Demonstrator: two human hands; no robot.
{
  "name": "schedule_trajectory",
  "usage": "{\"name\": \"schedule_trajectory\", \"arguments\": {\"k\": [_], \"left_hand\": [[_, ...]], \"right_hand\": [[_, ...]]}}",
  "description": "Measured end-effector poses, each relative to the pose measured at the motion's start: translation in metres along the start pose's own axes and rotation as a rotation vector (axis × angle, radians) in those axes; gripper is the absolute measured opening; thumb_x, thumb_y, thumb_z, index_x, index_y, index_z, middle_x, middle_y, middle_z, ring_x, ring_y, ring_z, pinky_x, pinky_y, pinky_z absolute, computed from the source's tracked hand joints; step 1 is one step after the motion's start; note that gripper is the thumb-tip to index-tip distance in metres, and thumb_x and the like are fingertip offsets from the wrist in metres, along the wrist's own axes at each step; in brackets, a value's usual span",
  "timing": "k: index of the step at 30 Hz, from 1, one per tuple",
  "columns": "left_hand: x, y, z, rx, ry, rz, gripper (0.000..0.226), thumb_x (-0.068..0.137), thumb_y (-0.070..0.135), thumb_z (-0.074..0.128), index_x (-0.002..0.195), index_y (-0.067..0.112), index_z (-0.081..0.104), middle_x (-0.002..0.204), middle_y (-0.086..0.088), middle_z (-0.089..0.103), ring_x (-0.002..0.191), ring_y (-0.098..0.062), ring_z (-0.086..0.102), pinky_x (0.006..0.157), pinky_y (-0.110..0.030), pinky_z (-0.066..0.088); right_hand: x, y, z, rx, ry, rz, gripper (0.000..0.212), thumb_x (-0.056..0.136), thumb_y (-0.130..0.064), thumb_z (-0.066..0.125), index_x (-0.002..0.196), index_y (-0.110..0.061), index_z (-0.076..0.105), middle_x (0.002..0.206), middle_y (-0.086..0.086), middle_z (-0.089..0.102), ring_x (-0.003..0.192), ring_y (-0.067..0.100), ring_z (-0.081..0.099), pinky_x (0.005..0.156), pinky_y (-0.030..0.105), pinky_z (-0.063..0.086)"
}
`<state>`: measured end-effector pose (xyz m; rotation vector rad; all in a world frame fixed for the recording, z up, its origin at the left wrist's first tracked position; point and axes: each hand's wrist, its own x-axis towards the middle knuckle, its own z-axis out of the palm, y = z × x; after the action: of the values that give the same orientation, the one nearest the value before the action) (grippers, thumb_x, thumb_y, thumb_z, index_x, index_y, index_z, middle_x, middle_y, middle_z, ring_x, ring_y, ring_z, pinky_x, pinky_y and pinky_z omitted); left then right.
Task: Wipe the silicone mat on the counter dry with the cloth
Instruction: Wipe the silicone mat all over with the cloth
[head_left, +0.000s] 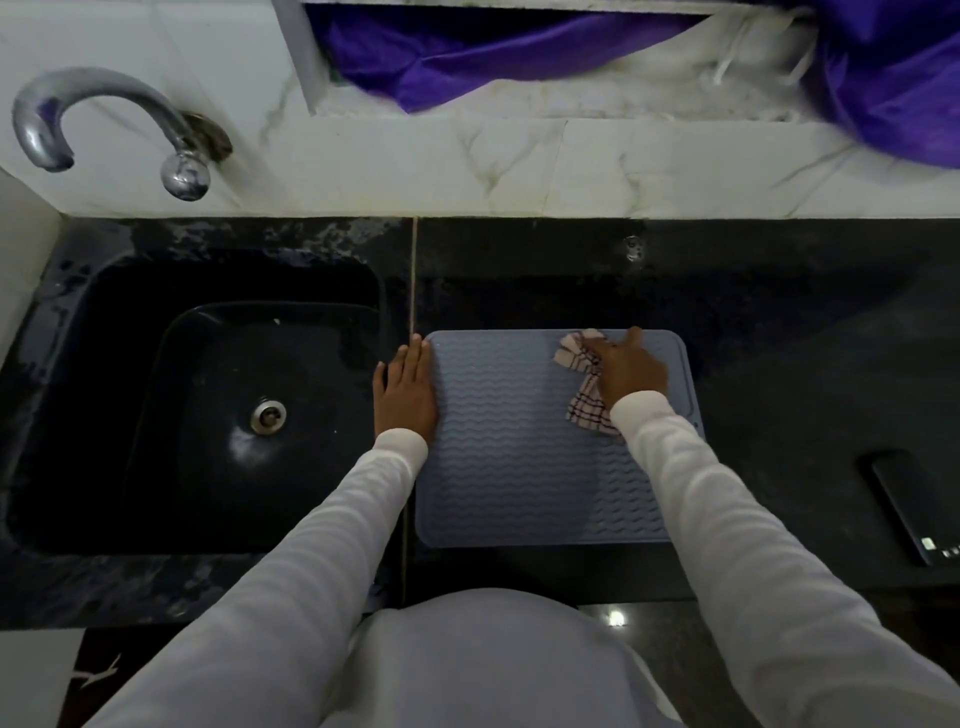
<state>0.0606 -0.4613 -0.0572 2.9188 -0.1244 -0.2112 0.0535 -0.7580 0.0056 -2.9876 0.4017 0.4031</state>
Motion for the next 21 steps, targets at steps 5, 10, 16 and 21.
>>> {"name": "schedule_trajectory", "arguments": {"k": [5, 10, 16, 21], "left_hand": [[-0.002, 0.001, -0.002, 0.004, 0.001, 0.001, 0.064, 0.100, 0.019, 0.033, 0.156, 0.021, 0.001, 0.164, 0.002, 0.001, 0.150, -0.020, 0.006, 0.121, -0.046, 0.007], [-0.002, 0.002, -0.003, -0.006, 0.002, -0.005, 0.063, 0.100, 0.019, 0.031, 0.156, 0.021, 0.002, 0.164, 0.003, 0.002, 0.150, -0.020, 0.006, 0.121, -0.046, 0.006], [-0.001, 0.000, 0.002, -0.035, 0.018, -0.016, 0.060, 0.103, 0.022, 0.031, 0.156, 0.025, 0.003, 0.164, 0.007, 0.004, 0.150, -0.017, 0.007, 0.121, -0.044, 0.005], [-0.002, 0.000, 0.002, -0.074, 0.037, -0.029, 0.058, 0.103, 0.024, 0.031, 0.156, 0.027, 0.007, 0.163, 0.009, 0.006, 0.149, -0.015, 0.008, 0.121, -0.043, 0.004]], "right_hand": [[0.009, 0.047, -0.003, -0.103, 0.077, 0.033, 0.063, 0.092, -0.062, 0.029, 0.144, -0.026, 0.032, 0.141, 0.018, 0.043, 0.113, 0.043, 0.053, 0.089, 0.038, 0.044], [0.003, 0.069, -0.015, -0.025, 0.033, 0.200, 0.036, 0.099, -0.034, 0.030, 0.130, -0.039, 0.048, 0.129, 0.017, 0.039, 0.091, 0.043, 0.060, 0.074, 0.041, 0.045], [0.008, 0.040, -0.028, 0.102, 0.016, 0.261, 0.034, 0.094, -0.033, 0.047, 0.126, -0.035, 0.057, 0.121, 0.015, 0.041, 0.095, 0.043, 0.058, 0.081, 0.041, 0.046], [-0.009, -0.050, -0.025, 0.260, -0.016, -0.044, 0.053, 0.081, -0.035, 0.070, 0.130, -0.033, 0.051, 0.108, 0.006, 0.049, 0.094, 0.037, 0.063, 0.070, 0.031, 0.048]]}}
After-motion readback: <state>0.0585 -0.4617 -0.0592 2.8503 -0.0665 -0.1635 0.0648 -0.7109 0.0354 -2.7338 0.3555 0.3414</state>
